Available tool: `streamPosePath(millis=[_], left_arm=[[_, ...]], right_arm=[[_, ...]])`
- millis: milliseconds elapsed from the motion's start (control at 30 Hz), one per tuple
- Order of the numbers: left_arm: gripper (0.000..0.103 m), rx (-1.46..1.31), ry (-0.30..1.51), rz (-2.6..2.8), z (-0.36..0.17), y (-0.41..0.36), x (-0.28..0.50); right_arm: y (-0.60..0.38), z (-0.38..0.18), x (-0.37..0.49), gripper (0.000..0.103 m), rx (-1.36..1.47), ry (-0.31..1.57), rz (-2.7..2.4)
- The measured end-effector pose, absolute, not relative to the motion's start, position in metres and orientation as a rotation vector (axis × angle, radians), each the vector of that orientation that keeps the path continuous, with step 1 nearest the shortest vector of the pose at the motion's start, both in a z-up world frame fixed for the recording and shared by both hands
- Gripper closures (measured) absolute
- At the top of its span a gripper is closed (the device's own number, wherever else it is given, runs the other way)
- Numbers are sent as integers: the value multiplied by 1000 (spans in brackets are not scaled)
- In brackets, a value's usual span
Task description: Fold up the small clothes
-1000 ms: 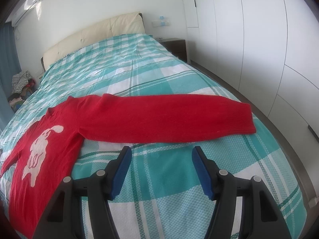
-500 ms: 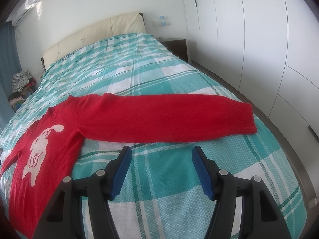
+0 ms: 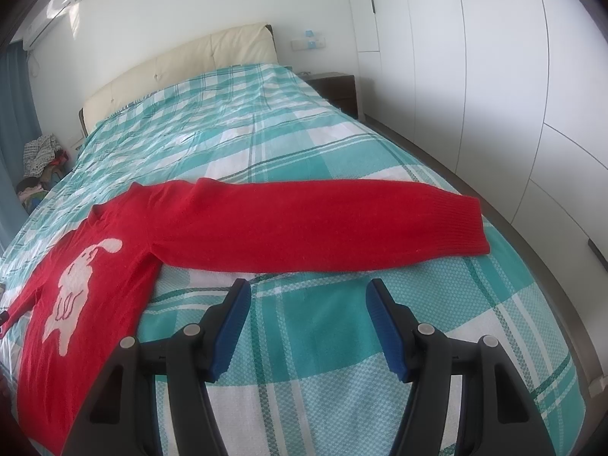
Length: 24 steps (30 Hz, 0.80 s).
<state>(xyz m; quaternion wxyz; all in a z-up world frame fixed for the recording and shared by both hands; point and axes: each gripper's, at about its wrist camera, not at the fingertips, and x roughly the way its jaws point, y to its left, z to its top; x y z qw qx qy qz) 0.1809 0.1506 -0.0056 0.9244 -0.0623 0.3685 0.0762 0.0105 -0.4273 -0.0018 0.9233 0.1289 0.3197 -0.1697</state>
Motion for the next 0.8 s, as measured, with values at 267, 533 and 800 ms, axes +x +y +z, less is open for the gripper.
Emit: streamPosePath(millis=[267,533,800], left_arm=[[7,-137,774,163,-9,152,182],[7,-123,790,159,-11,149,184],[7,-116,791,159,-11,147,184]], right_arm=[[-428,-2,10,40,267,655,-347],[-429,-3,10,40,273,656,-346],[-428,-3,10,40,273,658,-346]])
